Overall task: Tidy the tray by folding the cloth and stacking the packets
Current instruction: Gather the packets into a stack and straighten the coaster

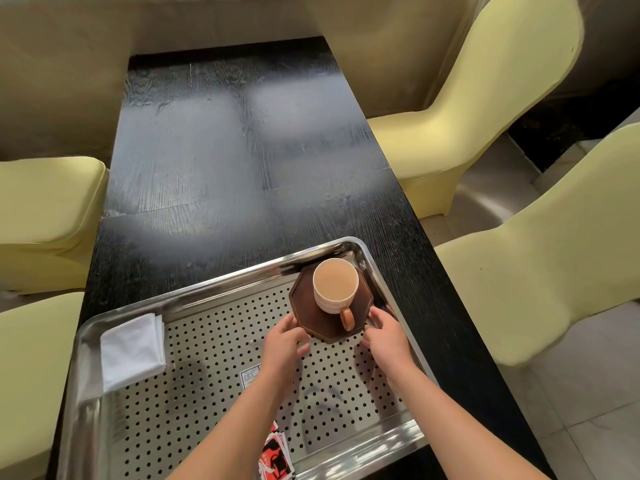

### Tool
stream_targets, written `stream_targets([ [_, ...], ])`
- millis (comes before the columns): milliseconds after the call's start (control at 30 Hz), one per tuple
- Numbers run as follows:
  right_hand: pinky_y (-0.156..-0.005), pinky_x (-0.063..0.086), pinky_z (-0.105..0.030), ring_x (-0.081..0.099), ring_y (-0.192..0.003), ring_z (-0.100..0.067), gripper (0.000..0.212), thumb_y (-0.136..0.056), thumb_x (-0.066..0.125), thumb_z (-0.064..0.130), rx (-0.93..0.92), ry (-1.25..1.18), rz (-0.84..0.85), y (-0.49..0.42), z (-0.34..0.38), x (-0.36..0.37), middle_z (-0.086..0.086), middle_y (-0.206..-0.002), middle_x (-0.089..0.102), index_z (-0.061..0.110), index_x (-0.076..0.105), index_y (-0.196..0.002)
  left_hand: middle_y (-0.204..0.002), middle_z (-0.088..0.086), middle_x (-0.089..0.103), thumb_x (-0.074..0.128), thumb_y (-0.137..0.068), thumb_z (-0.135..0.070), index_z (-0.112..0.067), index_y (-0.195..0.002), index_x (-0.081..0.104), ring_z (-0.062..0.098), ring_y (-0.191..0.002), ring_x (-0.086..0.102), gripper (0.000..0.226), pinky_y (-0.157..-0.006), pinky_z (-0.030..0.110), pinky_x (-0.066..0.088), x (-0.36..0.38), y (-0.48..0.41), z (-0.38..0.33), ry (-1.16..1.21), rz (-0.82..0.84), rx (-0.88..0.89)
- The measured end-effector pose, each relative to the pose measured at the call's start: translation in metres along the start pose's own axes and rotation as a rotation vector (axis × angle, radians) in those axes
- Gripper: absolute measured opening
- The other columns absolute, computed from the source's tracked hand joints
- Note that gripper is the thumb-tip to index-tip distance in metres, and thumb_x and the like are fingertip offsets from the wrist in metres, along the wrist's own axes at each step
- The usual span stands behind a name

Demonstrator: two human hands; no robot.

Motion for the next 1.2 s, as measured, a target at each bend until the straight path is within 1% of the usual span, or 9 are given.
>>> stream_targets([
  [133, -0.108, 0.047, -0.048, 0.051, -0.132, -0.021, 0.063, -0.091, 0.052, 0.006, -0.028, 0.057, 0.033, 0.001, 0.003, -0.002, -0.002, -0.149, 0.051, 0.026, 0.042, -0.15, -0.101, -0.009, 0.066, 0.045, -0.087, 0.012, -0.029, -0.091, 0.061, 0.008, -0.095, 0.059, 0.045, -0.1, 0.045, 0.046, -0.003, -0.003, 0.001, -0.035, 0.03, -0.011],
  [233, -0.1, 0.053, -0.042, 0.056, -0.121, -0.016, 0.067, -0.089, 0.054, 0.004, -0.048, 0.119, 0.078, 0.005, 0.006, -0.003, -0.002, -0.152, 0.047, 0.027, 0.04, -0.151, -0.121, -0.007, 0.062, 0.051, -0.087, 0.005, -0.022, -0.128, 0.057, 0.012, -0.108, 0.058, 0.05, -0.104, 0.044, 0.047, -0.012, -0.004, 0.003, -0.177, 0.035, 0.009],
  [333, -0.093, 0.055, -0.039, 0.06, -0.11, -0.013, 0.063, -0.091, 0.054, 0.008, -0.086, 0.195, 0.093, 0.013, 0.007, -0.006, -0.001, -0.149, 0.049, 0.025, 0.041, -0.15, -0.143, 0.004, 0.048, 0.052, -0.09, -0.001, -0.021, -0.152, 0.035, 0.014, -0.106, 0.057, 0.068, -0.08, 0.028, 0.053, -0.03, 0.005, 0.003, -0.326, -0.002, 0.045],
  [400, -0.1, 0.053, -0.045, 0.059, -0.117, -0.017, 0.059, -0.092, 0.056, 0.011, -0.1, 0.214, 0.098, 0.018, 0.003, -0.007, 0.0, -0.143, 0.054, 0.025, 0.044, -0.147, -0.143, 0.004, 0.047, 0.051, -0.092, -0.002, -0.022, -0.153, 0.033, 0.007, -0.102, 0.056, 0.066, -0.071, 0.017, 0.047, -0.048, 0.013, 0.005, -0.39, -0.025, 0.111],
  [500, -0.101, 0.053, -0.046, 0.061, -0.115, -0.018, 0.053, -0.091, 0.058, 0.015, -0.103, 0.225, 0.127, 0.03, -0.004, -0.007, 0.004, -0.13, 0.062, 0.025, 0.05, -0.143, -0.153, 0.002, 0.042, 0.052, -0.092, -0.002, -0.022, -0.151, 0.036, 0.015, -0.134, 0.044, 0.064, -0.093, 0.024, 0.044, -0.079, 0.028, 0.015, -0.458, -0.092, 0.174],
  [667, -0.093, 0.056, -0.041, 0.065, -0.104, -0.014, 0.041, -0.093, 0.061, 0.017, -0.13, 0.238, 0.137, 0.048, -0.012, -0.008, 0.007, -0.115, 0.066, 0.023, 0.058, -0.133, -0.151, -0.003, 0.044, 0.052, -0.092, -0.002, -0.023, -0.149, 0.04, 0.015, -0.135, 0.043, 0.062, -0.091, 0.026, 0.047, -0.125, 0.059, 0.048, -0.5, -0.188, 0.148],
  [833, -0.089, 0.06, -0.041, 0.066, -0.099, -0.013, 0.031, -0.094, 0.059, 0.016, -0.133, 0.265, 0.203, 0.074, -0.023, 0.015, 0.006, -0.108, 0.068, 0.019, 0.064, -0.125, -0.149, 0.0, 0.046, 0.051, -0.093, -0.003, -0.021, -0.147, 0.042, 0.015, -0.127, 0.05, 0.058, -0.084, 0.023, 0.046, -0.151, 0.085, 0.074, -0.494, -0.265, 0.092],
  [1000, -0.079, 0.055, -0.024, 0.064, -0.093, -0.006, 0.034, -0.096, 0.061, 0.02, -0.191, 0.454, 0.325, 0.112, -0.031, 0.056, 0.006, -0.114, 0.067, 0.018, 0.062, -0.13, -0.141, 0.009, 0.052, 0.055, -0.094, -0.007, -0.015, -0.145, 0.045, 0.01, -0.088, 0.058, 0.053, -0.061, 0.018, 0.043, -0.166, 0.096, 0.094, -0.582, -0.298, 0.024],
  [1200, -0.09, 0.053, -0.034, 0.062, -0.106, -0.016, 0.052, -0.088, 0.068, 0.047, -0.257, 0.755, 0.326, 0.143, -0.036, 0.11, 0.003, -0.119, 0.064, 0.023, 0.056, -0.133, -0.132, 0.005, 0.051, 0.064, -0.089, -0.022, -0.021, -0.143, 0.048, 0.018, -0.109, 0.055, 0.056, -0.092, 0.033, 0.048, -0.174, 0.084, 0.106, -0.896, -0.207, 0.042],
])
Point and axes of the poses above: each hand's wrist, its own y-axis away from the middle knuckle, its own x-axis out of the palm, z = x × y, the point moved 2 cm from there along -y, towards the middle knuckle
